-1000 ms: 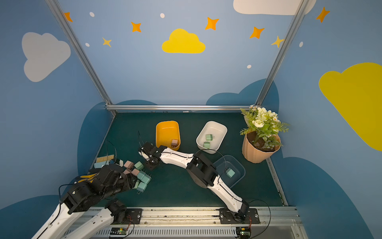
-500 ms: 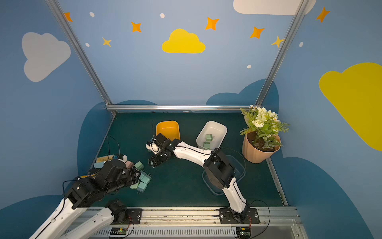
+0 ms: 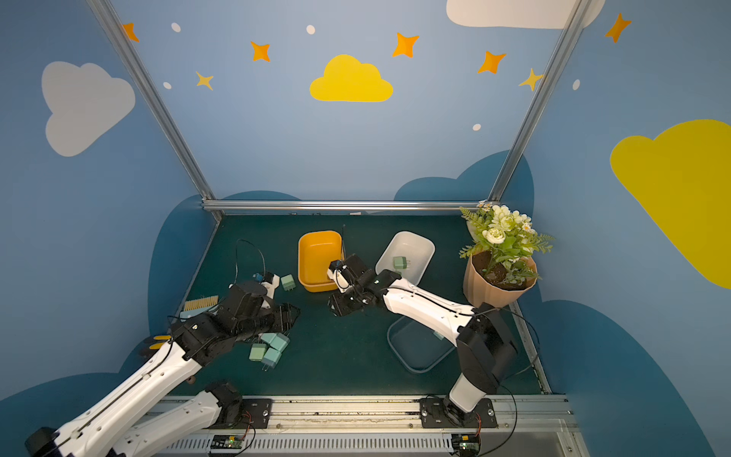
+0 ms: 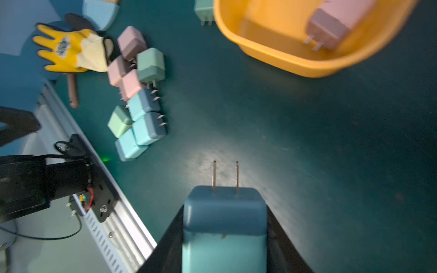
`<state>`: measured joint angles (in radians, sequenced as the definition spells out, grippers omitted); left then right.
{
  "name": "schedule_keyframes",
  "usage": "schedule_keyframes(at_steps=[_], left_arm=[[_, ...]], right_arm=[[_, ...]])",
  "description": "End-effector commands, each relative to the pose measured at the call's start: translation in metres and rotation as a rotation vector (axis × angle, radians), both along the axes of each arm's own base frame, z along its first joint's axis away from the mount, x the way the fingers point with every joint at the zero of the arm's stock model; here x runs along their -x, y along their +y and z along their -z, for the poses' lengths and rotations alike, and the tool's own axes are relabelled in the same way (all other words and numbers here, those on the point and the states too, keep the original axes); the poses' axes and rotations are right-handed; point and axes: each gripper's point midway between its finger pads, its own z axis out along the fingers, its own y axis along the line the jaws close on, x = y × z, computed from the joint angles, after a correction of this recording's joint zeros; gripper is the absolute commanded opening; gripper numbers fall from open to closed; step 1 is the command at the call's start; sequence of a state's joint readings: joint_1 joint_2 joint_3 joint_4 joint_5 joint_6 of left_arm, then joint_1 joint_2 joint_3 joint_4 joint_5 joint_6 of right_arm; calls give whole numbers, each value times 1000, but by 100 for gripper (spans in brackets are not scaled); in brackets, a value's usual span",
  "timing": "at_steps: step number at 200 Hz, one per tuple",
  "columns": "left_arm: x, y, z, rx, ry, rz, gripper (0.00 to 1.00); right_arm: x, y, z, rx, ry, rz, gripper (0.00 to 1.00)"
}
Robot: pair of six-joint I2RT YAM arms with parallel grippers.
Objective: Place the plugs by color into the storage box
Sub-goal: Place the plug in the storage box.
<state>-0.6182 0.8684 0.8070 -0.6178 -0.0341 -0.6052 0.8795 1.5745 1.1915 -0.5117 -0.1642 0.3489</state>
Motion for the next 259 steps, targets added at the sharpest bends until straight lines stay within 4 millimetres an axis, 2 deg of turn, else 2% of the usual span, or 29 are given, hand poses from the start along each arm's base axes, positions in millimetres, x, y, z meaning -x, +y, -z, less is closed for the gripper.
schedule_keyframes(at_steps=[1,19,45,72,103,146,183,206,238,259], left_arm=[[-11,-41,-27,147,-138,172,61],[-16,-61,-30,206,-165,235,60],[-22,-84,-23,203,-144,297,59],[-23,-111,-17,178,-127,372,59],[-22,-143,-14,217,-108,453,59],[-19,-177,-7,227,-70,537,59],[-12,-198,3,230,-22,584,60],[-11,-203,8,222,-3,585,60],[-12,-202,12,200,5,570,60],[-11,-200,14,193,7,562,60]], right_arm=[[1,-64,4,148,-20,182,36],[5,-109,12,254,-26,305,36],[16,-158,26,348,16,410,36],[24,-191,34,338,103,534,35],[28,-220,48,318,169,654,36],[25,-242,75,320,257,756,42],[20,-249,87,309,315,807,58],[20,-250,91,313,337,777,67],[24,-248,91,306,350,759,67],[22,-248,80,297,319,755,66]])
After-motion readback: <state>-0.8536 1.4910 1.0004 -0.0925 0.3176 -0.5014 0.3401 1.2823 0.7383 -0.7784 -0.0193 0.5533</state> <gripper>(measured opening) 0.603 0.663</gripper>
